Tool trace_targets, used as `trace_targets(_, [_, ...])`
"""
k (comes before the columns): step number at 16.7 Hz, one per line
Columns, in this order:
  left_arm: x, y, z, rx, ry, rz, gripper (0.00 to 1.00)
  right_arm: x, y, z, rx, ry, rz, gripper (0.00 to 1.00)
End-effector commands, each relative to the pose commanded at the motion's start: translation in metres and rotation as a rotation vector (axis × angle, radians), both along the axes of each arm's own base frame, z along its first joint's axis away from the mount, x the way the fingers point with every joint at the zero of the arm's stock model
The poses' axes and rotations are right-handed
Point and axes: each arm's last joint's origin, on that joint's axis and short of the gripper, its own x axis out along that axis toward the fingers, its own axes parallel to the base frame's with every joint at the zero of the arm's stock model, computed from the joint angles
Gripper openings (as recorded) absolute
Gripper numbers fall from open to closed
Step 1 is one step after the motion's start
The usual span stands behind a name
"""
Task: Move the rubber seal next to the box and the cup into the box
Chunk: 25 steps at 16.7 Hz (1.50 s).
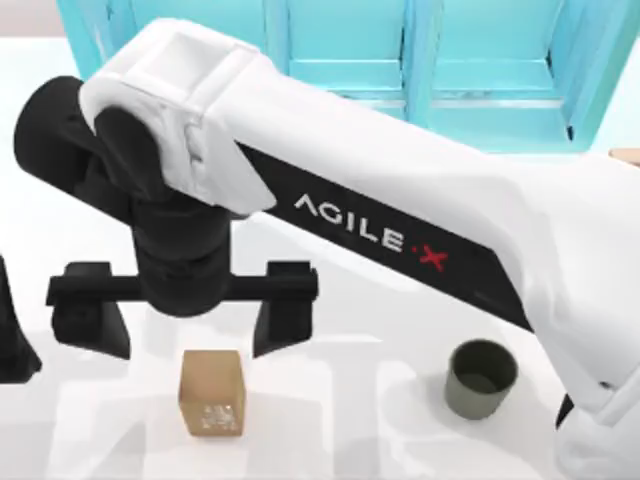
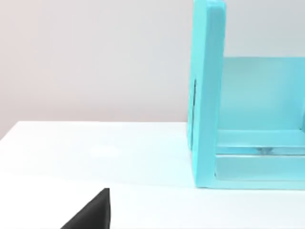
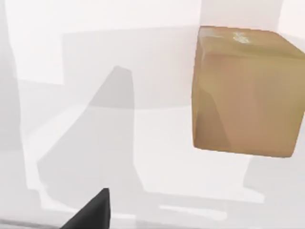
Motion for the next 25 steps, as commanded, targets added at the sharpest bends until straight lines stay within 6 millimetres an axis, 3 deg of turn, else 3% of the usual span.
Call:
trace_targets(5, [0.0, 0.0, 0.0, 0.0, 0.0, 0.0, 1.0, 0.008, 0.01, -0.031, -0.092, 0.001, -0.063, 1.0])
trace_targets(14, [0.0, 0.0, 0.0, 0.0, 0.0, 0.0, 1.0, 0.01, 0.009, -0.035, -0.092, -0.006, -0.07, 1.0])
trace_targets(16, [0.0, 0.0, 0.0, 0.0, 0.0, 0.0, 1.0, 0.012, 0.011, -0.046, -0.089, -0.008, -0.071, 1.0])
trace_targets(21, [0.0, 0.0, 0.0, 0.0, 0.0, 0.0, 1.0, 0.011, 0.01, -0.098, -0.096, -0.004, -0.071, 1.0])
trace_targets(25, [0.0, 0.0, 0.0, 0.0, 0.0, 0.0, 1.0, 0.01, 0.009, -0.112, -0.094, -0.005, -0.071, 1.0])
